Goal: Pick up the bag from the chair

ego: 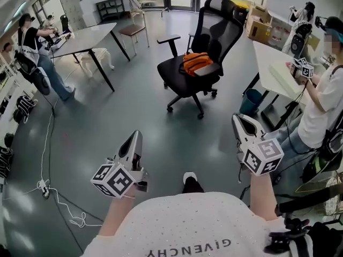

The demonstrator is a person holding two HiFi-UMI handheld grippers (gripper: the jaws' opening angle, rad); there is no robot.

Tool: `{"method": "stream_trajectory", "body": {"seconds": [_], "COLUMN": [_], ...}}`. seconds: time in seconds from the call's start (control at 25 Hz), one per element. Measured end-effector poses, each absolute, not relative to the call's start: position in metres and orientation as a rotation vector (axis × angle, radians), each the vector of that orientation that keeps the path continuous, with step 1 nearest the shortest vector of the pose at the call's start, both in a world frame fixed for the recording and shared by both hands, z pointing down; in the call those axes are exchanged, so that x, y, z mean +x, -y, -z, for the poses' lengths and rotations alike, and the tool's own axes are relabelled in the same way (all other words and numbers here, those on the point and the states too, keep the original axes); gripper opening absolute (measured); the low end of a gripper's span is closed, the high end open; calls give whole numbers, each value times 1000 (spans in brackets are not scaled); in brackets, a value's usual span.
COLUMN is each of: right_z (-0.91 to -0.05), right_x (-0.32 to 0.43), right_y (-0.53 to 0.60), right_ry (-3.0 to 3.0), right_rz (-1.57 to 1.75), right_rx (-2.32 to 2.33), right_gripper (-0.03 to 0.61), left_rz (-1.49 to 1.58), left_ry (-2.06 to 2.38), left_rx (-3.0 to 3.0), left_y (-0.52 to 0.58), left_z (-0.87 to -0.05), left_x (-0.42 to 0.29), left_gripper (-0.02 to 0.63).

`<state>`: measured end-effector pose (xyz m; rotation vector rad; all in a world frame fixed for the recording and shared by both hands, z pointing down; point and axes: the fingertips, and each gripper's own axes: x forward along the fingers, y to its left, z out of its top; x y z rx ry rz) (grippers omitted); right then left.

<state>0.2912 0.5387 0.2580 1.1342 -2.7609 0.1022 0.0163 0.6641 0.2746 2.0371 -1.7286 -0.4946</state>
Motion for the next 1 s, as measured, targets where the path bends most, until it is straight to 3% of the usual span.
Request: {"method": "stream_trajectory", "body": {"seconds": [0.6, 1.0], "right_z": [-274, -309], "right_x": [277, 274], "right_y": [-349, -286], "right_ry": [2723, 2672], "right_rz": [-161, -354], "right_rx": [1075, 1098], "right_gripper": [-1, -2], "left_rz": [529, 459], "left_ry": [1820, 1798], "left_rx": [2010, 1961], "left_y": [-490, -425], "left_z": [-266, -295], "left_x": [-11, -18], "left_gripper": [-2, -2]}}
